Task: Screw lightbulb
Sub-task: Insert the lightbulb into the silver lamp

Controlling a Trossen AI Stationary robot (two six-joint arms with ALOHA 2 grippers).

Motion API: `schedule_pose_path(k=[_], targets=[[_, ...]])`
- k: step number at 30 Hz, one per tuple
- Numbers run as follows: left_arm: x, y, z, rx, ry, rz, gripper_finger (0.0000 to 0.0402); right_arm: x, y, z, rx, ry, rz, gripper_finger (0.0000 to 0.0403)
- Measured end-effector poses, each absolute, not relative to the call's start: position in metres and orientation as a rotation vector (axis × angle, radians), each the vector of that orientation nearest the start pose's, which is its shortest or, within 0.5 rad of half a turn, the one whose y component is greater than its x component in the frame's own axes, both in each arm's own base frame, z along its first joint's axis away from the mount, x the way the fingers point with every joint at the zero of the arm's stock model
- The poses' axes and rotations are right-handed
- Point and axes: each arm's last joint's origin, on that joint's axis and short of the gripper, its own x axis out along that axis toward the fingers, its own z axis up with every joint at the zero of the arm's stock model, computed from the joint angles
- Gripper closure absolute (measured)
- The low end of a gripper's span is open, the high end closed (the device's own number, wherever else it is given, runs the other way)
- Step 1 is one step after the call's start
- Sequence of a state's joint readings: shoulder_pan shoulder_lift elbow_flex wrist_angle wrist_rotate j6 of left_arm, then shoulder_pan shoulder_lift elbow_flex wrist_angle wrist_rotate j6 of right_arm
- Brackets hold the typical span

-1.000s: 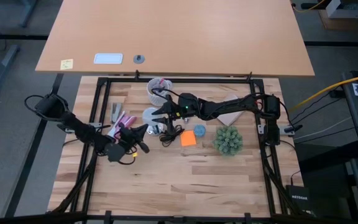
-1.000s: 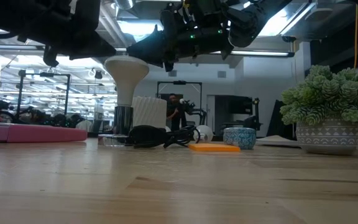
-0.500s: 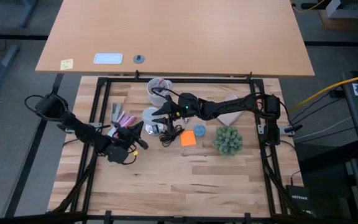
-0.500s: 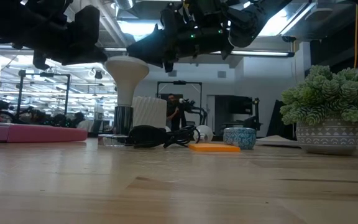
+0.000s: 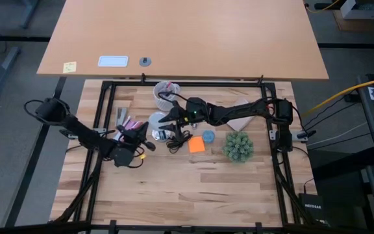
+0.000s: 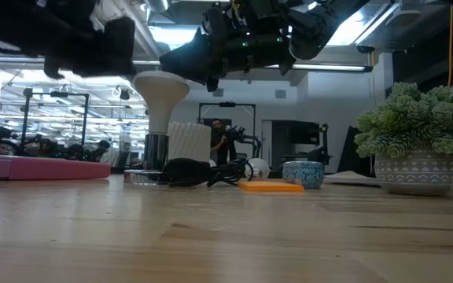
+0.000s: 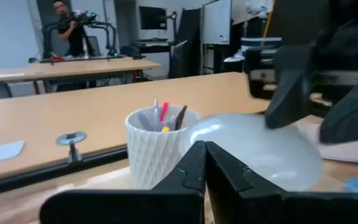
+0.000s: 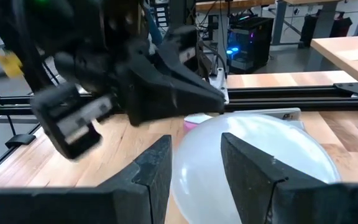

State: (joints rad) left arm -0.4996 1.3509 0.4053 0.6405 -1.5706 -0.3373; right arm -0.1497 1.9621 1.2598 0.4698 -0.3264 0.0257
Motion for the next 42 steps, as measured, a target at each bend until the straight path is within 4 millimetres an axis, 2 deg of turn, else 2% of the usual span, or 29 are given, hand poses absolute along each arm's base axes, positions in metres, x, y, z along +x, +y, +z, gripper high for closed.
schedule_pose_path(k=[7,11,15,20,27,42], targets=[[0.197,-0.094,0.207,-0.063,-0.032,0.95,0.0401,0.436,-0.056,0.213,0.08,0.228,0.172,0.026],[0.197,-0.102,0.207,-0.127,-0.05,0.782,0.0401,0.436,-0.056,0.213,0.08,0.227,0.171,0.026],[0.202,-0.103,0.197,-0.204,-0.039,0.674,0.0401,0.436,-0.056,0.213,0.08,0.228,0.171,0.026],[0.208,-0.099,0.185,-0.25,-0.022,0.685,0.0401,0.436,-0.056,0.213,0.079,0.227,0.17,0.026],[0.214,-0.092,0.179,-0.24,-0.014,0.729,0.0401,0.436,-0.056,0.213,0.079,0.227,0.169,0.026],[0.209,-0.087,0.169,-0.198,-0.005,0.859,0.0401,0.436,-0.057,0.213,0.079,0.227,0.168,0.026]])
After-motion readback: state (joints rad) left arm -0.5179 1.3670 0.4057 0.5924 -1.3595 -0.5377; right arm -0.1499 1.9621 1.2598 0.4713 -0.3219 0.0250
